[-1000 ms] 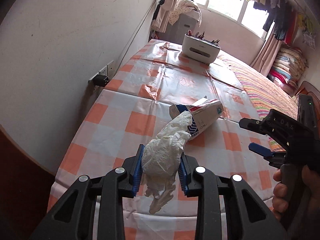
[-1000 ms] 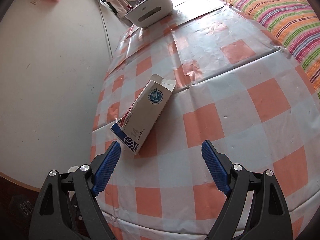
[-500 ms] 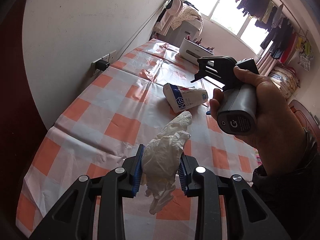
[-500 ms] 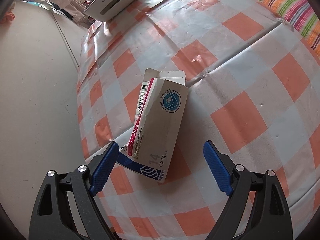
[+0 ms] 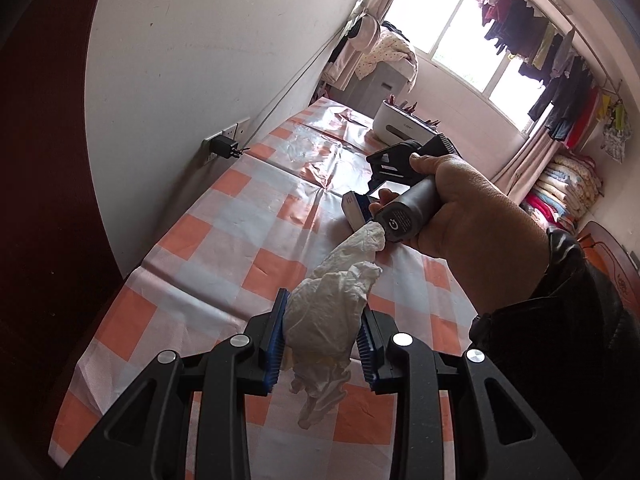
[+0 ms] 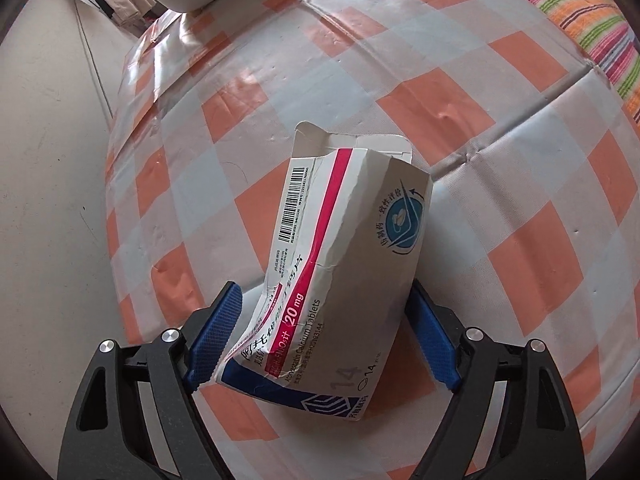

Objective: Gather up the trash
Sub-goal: 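Grasp the white medicine box with the right tool while the left tool grasps the white tissue, then carry the white box and tissue over the cream bin with both tools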

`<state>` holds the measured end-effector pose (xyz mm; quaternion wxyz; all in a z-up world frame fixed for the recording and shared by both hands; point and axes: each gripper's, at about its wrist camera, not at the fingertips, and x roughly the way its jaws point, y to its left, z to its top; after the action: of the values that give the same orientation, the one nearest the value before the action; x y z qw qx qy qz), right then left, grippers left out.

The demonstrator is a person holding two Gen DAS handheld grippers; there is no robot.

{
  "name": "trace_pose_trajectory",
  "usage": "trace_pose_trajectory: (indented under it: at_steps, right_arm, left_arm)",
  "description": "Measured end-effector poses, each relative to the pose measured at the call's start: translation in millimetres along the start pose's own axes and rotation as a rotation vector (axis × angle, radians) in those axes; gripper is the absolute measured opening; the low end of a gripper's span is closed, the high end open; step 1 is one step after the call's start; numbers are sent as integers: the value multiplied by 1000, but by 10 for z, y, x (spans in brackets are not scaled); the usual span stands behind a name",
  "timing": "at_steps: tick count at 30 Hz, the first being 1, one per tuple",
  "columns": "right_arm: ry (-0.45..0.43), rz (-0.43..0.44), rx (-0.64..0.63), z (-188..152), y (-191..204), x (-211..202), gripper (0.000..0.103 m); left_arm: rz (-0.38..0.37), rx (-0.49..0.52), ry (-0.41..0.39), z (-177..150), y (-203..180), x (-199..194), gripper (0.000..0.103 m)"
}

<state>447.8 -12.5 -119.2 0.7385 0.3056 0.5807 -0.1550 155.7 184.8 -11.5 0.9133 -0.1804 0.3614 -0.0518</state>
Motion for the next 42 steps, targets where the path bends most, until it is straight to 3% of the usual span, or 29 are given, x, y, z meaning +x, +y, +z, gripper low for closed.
trace_pose_trajectory:
  at_steps: [3,7,16,24,35,42]
  right_arm:
    - [14,67,-102,-32,-58,-23,56]
    - [16,151,-145,-101,-323,-110,51]
    - [37,308,-223,-499,-1085,-483,50]
    - [-69,378,-300,-894,-1847,-949,50]
    - [-256,377,-344,-1354,-2909,-1445,50]
    - [-372,384,-356,-1525,-3290,-1670,50]
  left_arm:
    - [-1,12,12,-13,-33,30,31]
    - [-5,41,16,-59,-113,28,31]
    - [-19,87,32,-164,-265,101,31]
    - [-40,155,19,-292,-463,80,31]
    - [-84,236,43,-659,-734,5,31]
    - [-104,236,76,-909,-885,-56,31]
